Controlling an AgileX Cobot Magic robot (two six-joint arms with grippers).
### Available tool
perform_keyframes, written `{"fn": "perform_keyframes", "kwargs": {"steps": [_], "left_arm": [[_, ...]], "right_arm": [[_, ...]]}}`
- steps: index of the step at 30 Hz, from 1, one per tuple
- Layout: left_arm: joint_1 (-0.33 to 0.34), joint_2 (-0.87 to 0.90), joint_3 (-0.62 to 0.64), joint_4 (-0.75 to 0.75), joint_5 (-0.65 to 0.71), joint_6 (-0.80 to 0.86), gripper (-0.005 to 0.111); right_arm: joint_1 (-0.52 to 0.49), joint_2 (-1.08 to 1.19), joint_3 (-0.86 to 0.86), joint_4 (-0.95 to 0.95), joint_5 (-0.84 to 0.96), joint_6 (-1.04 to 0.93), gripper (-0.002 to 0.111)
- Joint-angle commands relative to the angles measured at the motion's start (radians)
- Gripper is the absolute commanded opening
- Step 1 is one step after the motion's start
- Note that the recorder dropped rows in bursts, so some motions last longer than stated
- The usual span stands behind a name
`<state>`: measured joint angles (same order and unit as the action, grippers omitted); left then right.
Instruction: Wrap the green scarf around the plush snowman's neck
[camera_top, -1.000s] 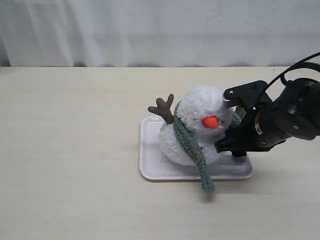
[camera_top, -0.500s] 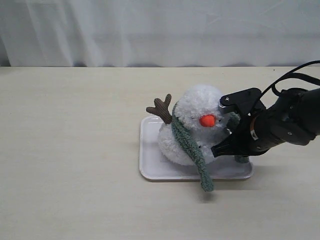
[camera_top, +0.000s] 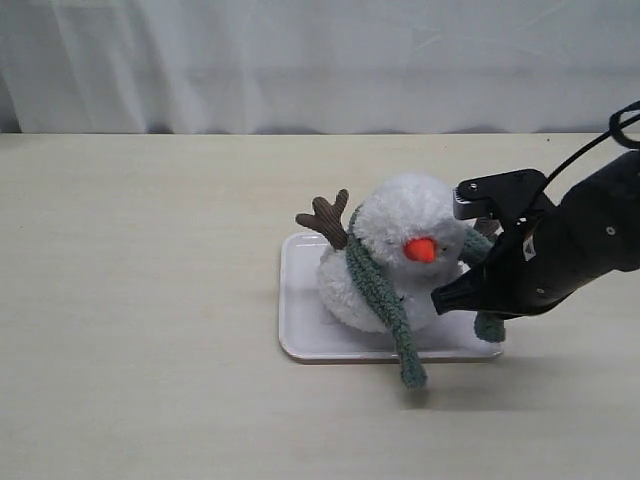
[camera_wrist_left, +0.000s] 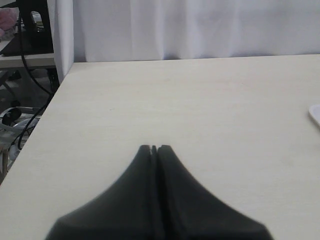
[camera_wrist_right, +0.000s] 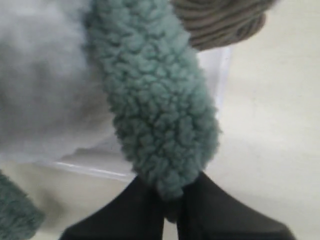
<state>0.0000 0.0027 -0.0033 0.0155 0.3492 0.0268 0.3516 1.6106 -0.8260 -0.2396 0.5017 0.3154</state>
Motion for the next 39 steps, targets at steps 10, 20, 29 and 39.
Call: {"fn": "perform_keyframes", "kwargs": {"steps": [10,20,29,39], "left_arm": [[0.000,-0.003,0.003,-0.001,-0.009,-0.002,0.000],[0.000,-0.003,0.003,-0.001,-0.006,-0.002,0.000],[0.000,-0.003,0.003,-0.001,-0.006,-0.002,0.000],[0.000,-0.003,0.003,-0.001,-0.012,-0.002,0.000]], "right_arm": [[0.000,-0.030,0.003,0.786,0.109,-0.738,0.004],[0.000,0.036,0.042,0.800,0.001,-0.744,0.004],[0.000,0.122,0.042,0.800,-0.074,-0.777,0.004],[0.000,0.080,0.042,0.875,0.237,-0.795,0.056]]}}
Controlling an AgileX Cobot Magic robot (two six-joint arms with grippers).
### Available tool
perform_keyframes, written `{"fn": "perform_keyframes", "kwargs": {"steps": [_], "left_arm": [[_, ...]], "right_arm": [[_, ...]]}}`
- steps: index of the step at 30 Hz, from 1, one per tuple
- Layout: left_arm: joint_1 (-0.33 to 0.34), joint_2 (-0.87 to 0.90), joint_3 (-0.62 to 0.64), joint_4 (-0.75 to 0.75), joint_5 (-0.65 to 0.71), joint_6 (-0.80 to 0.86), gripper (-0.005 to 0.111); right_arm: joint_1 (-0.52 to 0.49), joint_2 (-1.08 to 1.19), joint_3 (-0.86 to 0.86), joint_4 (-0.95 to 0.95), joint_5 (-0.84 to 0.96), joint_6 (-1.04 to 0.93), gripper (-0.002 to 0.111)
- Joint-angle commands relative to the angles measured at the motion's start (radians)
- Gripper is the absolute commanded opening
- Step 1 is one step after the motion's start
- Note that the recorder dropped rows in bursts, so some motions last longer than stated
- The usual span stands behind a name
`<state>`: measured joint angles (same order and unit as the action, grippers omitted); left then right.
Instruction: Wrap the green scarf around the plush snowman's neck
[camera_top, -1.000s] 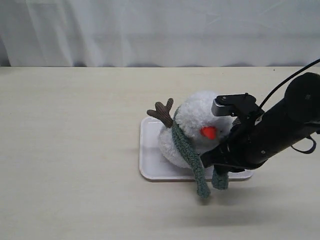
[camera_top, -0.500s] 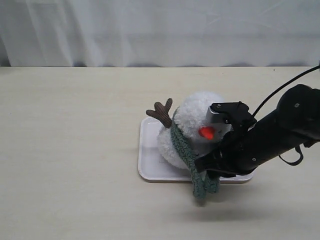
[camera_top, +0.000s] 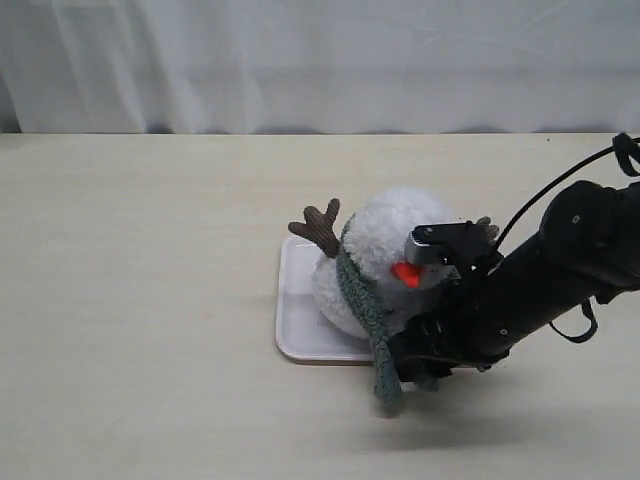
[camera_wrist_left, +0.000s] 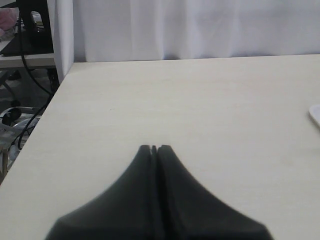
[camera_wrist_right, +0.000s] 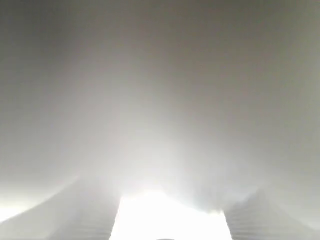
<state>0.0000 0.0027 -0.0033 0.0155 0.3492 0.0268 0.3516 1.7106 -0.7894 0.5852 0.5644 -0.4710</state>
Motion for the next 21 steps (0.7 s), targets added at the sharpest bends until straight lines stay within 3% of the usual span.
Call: {"fn": "perform_keyframes", "kwargs": {"steps": [1,11,21], "left_arm": [[0.000,-0.003,0.003,-0.001,-0.012,-0.002,0.000],[0.000,-0.003,0.003,-0.001,-0.012,-0.002,0.000],[0.000,-0.003,0.003,-0.001,-0.008,-0.002,0.000]], "right_arm": [[0.000,-0.027,0.005,0.054,0.249,-0.012,0.056],[0.000,-0.142,0.005,0.089,0.345,-0.015,0.054],[0.000,-0.351,0.005,0.089,0.314,-0.020,0.024]]}}
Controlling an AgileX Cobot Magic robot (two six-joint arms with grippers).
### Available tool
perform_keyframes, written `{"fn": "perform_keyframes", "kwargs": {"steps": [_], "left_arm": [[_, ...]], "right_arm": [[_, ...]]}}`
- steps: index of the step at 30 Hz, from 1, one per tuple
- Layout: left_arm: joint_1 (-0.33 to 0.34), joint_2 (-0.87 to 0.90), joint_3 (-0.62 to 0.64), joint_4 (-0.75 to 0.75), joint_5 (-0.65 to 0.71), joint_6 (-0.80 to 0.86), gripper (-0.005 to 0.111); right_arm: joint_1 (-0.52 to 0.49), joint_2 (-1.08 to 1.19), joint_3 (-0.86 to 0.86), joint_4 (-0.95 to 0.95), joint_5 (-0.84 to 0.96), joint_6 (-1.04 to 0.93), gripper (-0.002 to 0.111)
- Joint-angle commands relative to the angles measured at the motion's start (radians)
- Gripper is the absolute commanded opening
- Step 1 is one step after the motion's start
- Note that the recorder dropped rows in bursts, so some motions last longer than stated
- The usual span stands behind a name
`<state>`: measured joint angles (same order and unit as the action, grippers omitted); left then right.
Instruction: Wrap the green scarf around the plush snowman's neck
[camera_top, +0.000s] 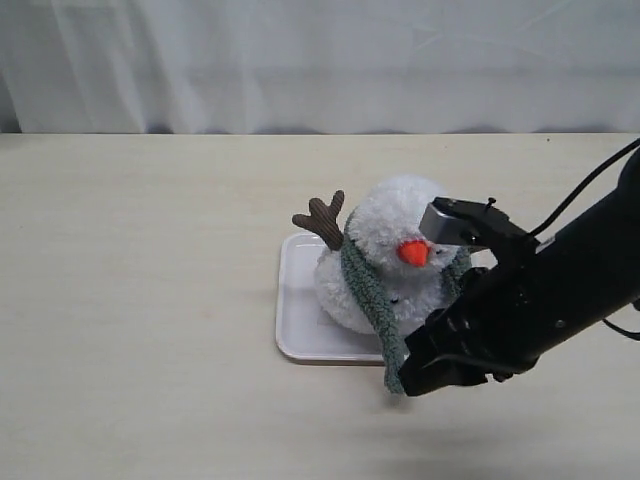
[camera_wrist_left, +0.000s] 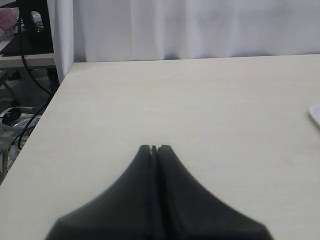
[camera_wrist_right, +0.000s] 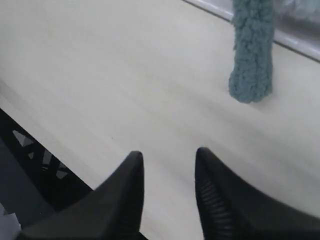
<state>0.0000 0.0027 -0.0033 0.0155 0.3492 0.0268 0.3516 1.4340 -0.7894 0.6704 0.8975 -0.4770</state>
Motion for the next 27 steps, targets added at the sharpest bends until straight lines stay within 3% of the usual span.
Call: {"fn": "perform_keyframes", "kwargs": {"steps": [1,8,19,27], "left_arm": [[0.000,-0.003,0.003,-0.001,-0.008,-0.002,0.000],[0.000,-0.003,0.003,-0.001,-0.008,-0.002,0.000],[0.000,-0.003,0.003,-0.001,-0.008,-0.002,0.000],[0.000,-0.003,0.003,-0.001,-0.013,-0.002,0.000]], "right_arm": [[0.000,-0.096,0.005,0.004,-0.026,-0.019,0.021],[0.000,-0.251,0.005,0.004,-0.095,-0.058,0.004],[0.000,-0.624,0.005,-0.015,-0.233,-0.061,0.004],[0.000,-0.932,0.005,-0.040,-0.240,-0.059,0.004]]}}
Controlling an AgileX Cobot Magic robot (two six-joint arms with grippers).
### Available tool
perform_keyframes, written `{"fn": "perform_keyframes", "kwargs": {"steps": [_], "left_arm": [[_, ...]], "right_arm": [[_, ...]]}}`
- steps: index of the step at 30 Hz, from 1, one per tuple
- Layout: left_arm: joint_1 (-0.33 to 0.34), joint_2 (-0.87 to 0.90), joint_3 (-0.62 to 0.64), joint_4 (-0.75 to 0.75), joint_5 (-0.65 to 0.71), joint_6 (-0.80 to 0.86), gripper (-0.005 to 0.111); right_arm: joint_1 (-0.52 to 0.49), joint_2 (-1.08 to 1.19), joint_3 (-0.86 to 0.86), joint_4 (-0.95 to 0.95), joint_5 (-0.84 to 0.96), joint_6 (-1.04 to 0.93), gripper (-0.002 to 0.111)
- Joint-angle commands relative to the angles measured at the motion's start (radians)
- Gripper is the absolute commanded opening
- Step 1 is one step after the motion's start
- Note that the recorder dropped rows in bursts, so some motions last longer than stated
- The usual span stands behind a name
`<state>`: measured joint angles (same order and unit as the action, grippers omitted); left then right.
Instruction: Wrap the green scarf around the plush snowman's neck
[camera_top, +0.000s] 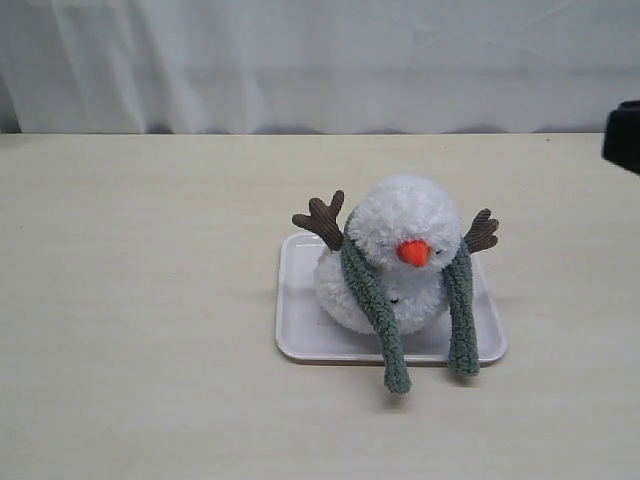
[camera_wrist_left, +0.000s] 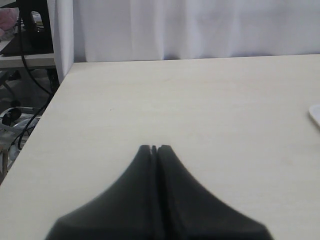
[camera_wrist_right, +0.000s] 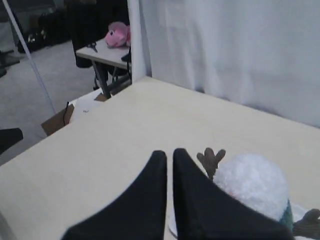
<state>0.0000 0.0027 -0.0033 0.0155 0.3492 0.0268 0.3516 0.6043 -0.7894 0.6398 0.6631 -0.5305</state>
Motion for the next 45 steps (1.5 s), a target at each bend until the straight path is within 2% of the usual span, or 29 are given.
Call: {"fn": "perform_keyframes", "kwargs": {"steps": [1,12,16,22,45], "left_arm": [[0.000,-0.003,0.003,-0.001,-0.013,-0.002,0.000],[0.000,-0.003,0.003,-0.001,-0.013,-0.002,0.000],[0.000,-0.003,0.003,-0.001,-0.013,-0.002,0.000],[0.000,-0.003,0.003,-0.001,-0.006,-0.002,0.000],[0.000,-0.003,0.003,-0.001,-0.006,-0.002,0.000]], "right_arm": [[0.000,-0.130,0.005,-0.009,0.005,-0.005,0.004],[0.000,-0.306,0.020,-0.104,0.154,0.069,0.004],[0.000,-0.389,0.129,-0.110,0.106,0.073,0.004],[0.000,-0.514,0.307,-0.110,-0.093,0.073,0.004],[0.000,-0.518,0.316,-0.117,-0.142,0.074,0.004]]}}
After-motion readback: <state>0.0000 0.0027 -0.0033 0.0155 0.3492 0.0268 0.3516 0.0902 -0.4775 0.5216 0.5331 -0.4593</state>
